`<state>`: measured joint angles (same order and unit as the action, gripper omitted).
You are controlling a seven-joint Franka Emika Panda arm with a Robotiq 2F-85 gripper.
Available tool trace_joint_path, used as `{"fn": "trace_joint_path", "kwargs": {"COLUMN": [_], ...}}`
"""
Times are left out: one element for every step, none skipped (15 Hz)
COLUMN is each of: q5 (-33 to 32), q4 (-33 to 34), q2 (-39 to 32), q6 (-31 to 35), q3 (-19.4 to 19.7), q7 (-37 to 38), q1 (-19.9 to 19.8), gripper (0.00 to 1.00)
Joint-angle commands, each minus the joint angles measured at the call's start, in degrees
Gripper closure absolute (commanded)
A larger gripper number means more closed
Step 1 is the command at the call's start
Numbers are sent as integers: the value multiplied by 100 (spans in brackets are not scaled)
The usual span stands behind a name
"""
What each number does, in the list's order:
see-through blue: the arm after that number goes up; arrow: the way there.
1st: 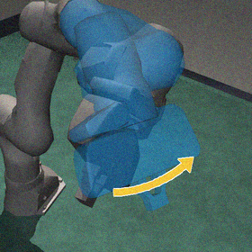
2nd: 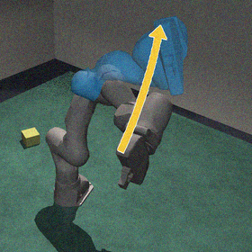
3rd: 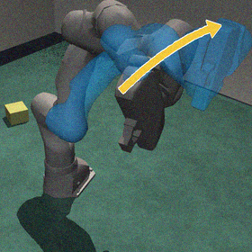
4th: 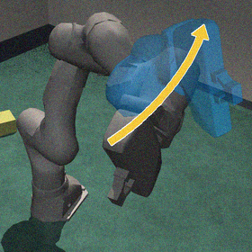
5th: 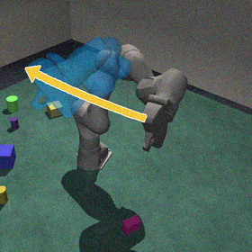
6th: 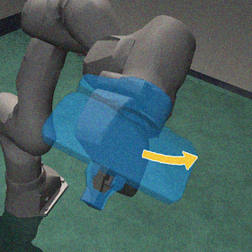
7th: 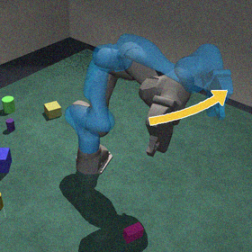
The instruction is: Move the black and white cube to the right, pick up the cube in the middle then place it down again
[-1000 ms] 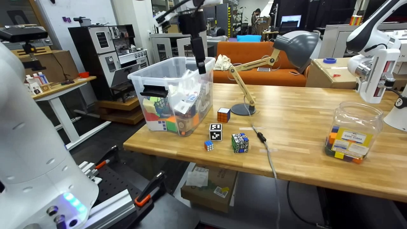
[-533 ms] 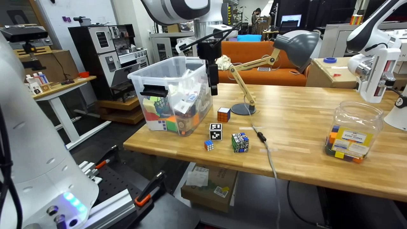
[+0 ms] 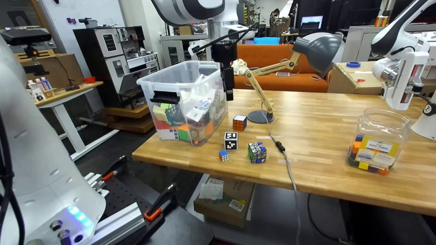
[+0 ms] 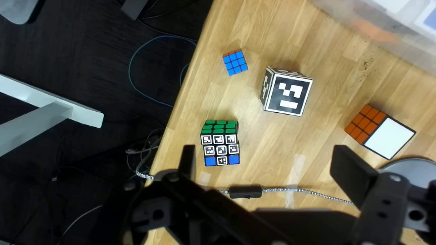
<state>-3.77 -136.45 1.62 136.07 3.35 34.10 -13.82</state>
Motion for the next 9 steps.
{"fn": "trace_joint_path", "kwargs": {"q5": [-59,-110,-123,-72,155,253,341,541,903], "q4": [61,96,146,192,281,386,490,631,812], "q2": [-76,-147,-254,-341,-468,-600,-746,-923,-1137], "q6": [-19,-9,48,72,92,55,54,-1,-142], "q3": [189,205,219,233,246,253,258,256,231], "q7": [78,138,131,95,8,-78,-112,-206,-364], "q1": [179,197,226,255,284,318,357,390,409], "gripper": [0,0,0,0,0,0,0,0,0]}}
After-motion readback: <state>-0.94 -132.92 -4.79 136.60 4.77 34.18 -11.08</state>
